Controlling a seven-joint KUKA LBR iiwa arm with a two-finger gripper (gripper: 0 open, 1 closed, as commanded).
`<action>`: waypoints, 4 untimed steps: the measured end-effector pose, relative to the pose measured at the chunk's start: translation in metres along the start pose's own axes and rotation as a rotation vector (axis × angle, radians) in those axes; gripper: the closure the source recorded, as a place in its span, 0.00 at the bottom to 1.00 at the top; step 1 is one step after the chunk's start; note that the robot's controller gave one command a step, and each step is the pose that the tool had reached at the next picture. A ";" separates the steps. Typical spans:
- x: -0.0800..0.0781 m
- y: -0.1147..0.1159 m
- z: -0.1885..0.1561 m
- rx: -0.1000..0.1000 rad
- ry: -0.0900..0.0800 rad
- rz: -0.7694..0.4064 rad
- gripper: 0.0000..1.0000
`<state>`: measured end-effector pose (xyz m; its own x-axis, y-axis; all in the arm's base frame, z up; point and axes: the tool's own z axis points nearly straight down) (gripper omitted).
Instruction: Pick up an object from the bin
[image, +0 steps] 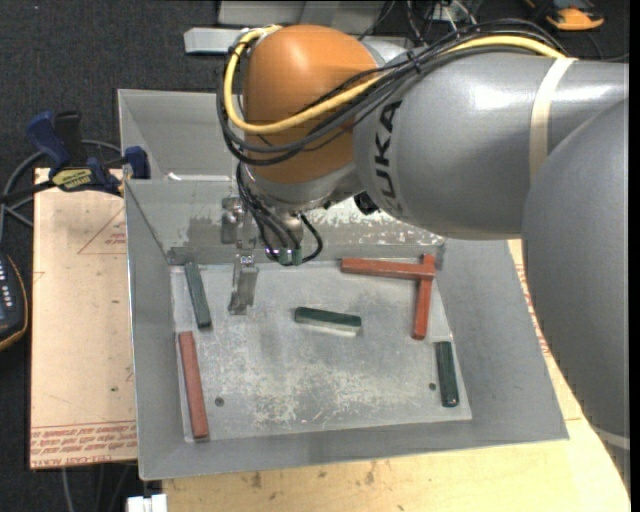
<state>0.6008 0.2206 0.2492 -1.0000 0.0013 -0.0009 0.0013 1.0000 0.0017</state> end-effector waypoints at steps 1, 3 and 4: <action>-0.047 -0.020 0.130 0.003 0.004 0.166 0.00; 0.003 -0.160 0.179 0.005 0.004 0.253 0.00; 0.001 -0.155 0.178 0.000 -0.001 0.247 1.00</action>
Offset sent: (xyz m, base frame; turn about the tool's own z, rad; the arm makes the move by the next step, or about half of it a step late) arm 0.0476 -0.0194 -0.1253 0.1669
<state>0.5995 0.0654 0.0708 -0.9694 0.2454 -0.0018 0.2454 0.9694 0.0018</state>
